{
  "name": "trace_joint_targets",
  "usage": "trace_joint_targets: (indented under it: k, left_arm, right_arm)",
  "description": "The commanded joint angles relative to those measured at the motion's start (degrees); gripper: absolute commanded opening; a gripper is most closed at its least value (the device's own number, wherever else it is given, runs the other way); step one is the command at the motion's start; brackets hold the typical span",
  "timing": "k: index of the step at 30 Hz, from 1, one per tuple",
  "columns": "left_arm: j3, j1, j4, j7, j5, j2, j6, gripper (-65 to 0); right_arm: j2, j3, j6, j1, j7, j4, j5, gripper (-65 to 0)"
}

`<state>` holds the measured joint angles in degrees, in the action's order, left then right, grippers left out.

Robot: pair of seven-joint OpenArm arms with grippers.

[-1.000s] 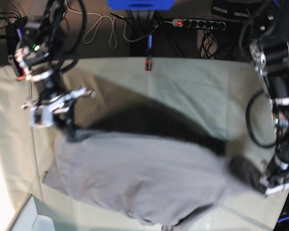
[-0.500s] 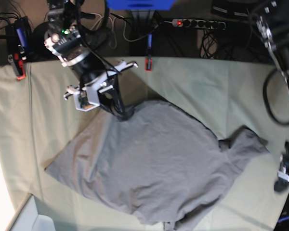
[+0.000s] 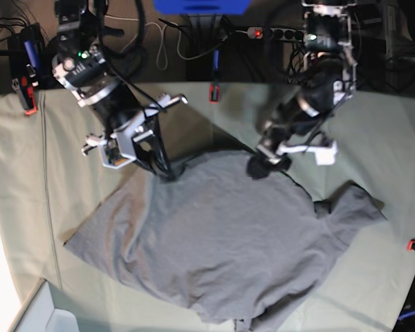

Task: Layout the t-shirt on the table in an organized manner, then fold the t-shirt properly
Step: 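Lay the shirt flat and release it from both grippers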

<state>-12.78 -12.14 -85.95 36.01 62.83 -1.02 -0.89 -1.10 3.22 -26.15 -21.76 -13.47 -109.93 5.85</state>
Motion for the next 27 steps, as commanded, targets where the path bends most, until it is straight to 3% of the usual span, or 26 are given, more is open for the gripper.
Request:
trace_joint_targets:
  k: [1,17,19,23,26,27]
  left_arm:
    - [0.1,0.1,-0.8,-0.6,0.4,0.4,0.8,-11.6]
    - [8.2,6.0,10.3,-0.6,0.5,-0.7,0.8,-12.6]
    - [7.8,6.6,10.7,-0.7,0.5,-0.7,0.8,-21.5]
    - [6.0,8.9,13.0,-0.7,0.5,-0.7,0.8,-65.0]
    - [3.4,10.3,14.3,-0.2,0.5,-0.3,0.8,-62.0]
    - [2.4,10.3,14.3,-0.2,0.5,-0.3,0.8,-64.3]
  right_arm:
    - [-0.2,0.0,-0.2,-0.1,1.7,-1.1,0.7,-65.0]
    - [-1.0,0.0,-0.2,-0.9,1.7,-1.1,0.7,-65.0]
    - [-1.0,0.0,-0.2,-1.1,1.7,-1.1,0.7,-65.0]
    - [-1.0,0.1,-0.2,-2.4,2.1,-1.2,0.7,-65.0]
    - [-0.7,0.2,-0.2,-3.0,2.1,-1.2,0.7,-65.0]
    - [-0.8,1.1,-0.2,-3.0,2.1,-1.2,0.7,-65.0]
